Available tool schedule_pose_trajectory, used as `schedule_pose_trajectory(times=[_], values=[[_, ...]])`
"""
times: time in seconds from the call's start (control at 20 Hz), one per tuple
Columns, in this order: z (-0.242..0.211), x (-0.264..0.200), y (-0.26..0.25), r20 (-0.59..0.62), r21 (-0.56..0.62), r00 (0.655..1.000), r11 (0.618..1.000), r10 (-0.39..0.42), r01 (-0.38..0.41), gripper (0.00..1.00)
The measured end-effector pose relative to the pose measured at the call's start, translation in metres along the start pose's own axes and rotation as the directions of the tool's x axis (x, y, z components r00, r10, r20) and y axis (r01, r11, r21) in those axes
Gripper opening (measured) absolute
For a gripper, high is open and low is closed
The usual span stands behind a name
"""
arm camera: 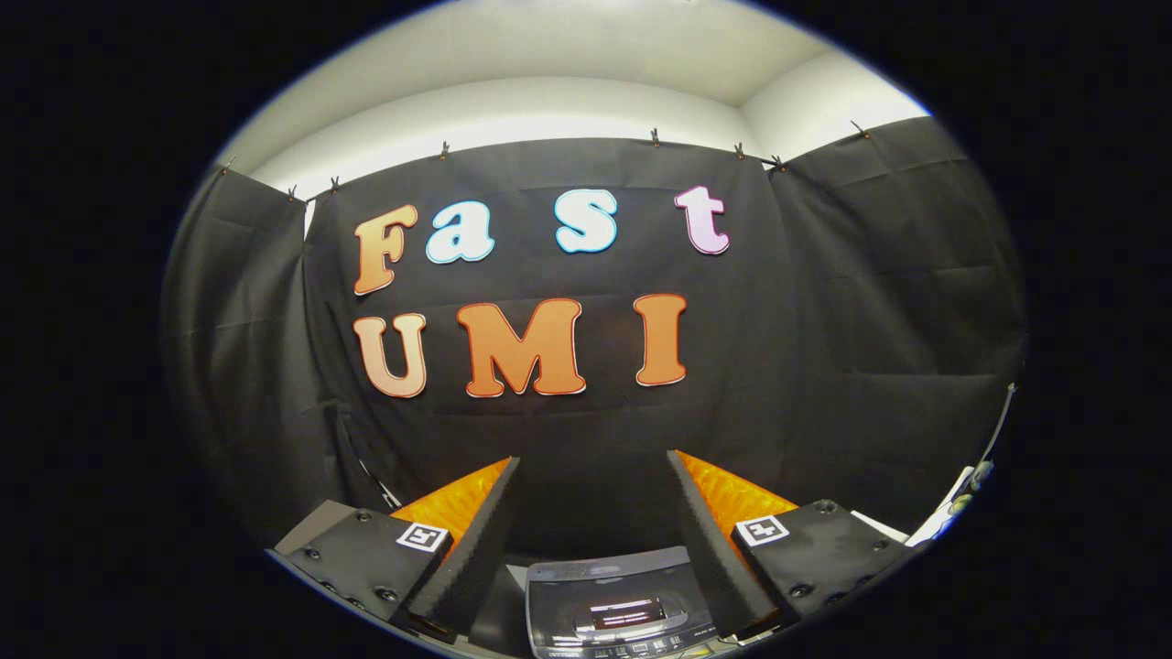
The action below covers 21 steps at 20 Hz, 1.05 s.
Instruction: Put the clothes into the washing machine and then close the washing machine lid.
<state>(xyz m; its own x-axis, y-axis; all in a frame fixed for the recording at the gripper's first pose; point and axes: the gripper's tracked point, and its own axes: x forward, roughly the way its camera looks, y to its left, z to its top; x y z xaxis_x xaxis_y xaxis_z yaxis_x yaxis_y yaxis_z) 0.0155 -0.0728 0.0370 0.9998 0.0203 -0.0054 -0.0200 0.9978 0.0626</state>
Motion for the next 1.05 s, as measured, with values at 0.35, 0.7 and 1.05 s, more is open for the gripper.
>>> schedule_pose_trajectory(times=[0.35,0.7,1.05], values=[[0.001,-0.007,0.002,0.022,0.034,1.0,0.999,0.004,-0.004,0.99],[-0.008,-0.011,0.005,0.007,0.044,1.0,0.999,-0.003,0.003,0.99],[-0.009,-0.011,0.01,0.003,0.043,1.0,0.999,-0.006,0.006,0.99]])
